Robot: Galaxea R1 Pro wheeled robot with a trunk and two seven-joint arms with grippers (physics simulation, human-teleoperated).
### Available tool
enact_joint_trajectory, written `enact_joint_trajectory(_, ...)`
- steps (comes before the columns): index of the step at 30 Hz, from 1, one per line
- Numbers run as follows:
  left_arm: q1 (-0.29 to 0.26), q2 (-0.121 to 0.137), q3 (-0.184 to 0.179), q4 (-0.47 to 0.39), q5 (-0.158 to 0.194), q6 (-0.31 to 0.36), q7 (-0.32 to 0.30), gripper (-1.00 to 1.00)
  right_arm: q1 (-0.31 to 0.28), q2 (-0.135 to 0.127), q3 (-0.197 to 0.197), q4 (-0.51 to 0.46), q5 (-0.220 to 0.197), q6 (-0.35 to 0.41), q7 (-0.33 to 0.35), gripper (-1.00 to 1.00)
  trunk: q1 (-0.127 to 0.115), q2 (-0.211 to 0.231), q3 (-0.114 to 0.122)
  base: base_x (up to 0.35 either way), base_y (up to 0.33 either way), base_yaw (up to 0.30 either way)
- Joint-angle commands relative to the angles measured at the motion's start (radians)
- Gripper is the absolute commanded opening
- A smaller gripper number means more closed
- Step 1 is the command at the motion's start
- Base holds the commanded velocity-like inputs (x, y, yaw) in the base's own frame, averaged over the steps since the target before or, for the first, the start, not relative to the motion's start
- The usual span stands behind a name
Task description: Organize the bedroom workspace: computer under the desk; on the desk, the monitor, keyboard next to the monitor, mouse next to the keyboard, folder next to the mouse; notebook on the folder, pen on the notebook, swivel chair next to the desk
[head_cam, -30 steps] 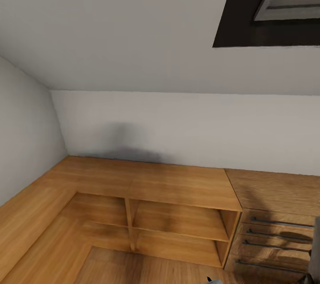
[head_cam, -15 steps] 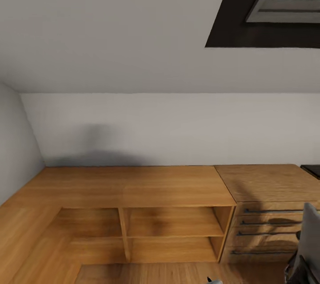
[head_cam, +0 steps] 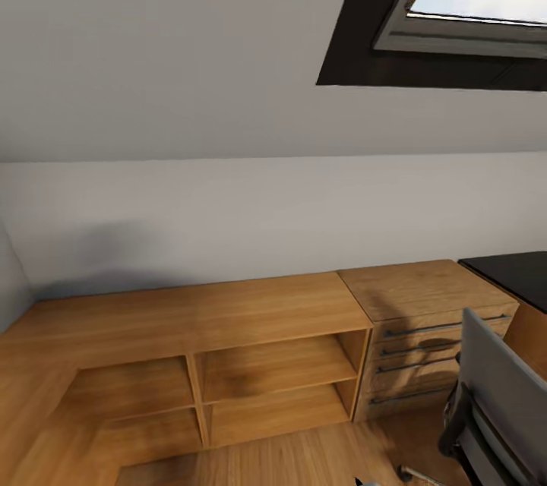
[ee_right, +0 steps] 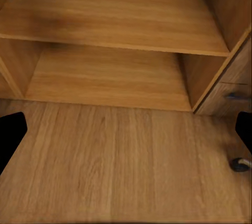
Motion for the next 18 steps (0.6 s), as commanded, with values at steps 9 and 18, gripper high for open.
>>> enact_joint_trajectory(9, -0.001, 0.001, -0.010, -0.002, 0.007, -0.004, 0.007, 1.00, -0.001, 0.000, 0.004, 0.001, 0.005, -0.001, -0.009, 1.00, 0.000, -0.001, -0.002, -0.004, 0.005, -0.300)
enact_joint_trajectory(18, -0.001, 0.001, -0.011, -0.002, 0.007, -0.004, 0.007, 1.00, -0.001, 0.000, 0.004, 0.002, 0.005, -0.001, -0.009, 1.00, 0.000, -0.001, -0.002, 0.000, 0.000, -0.300)
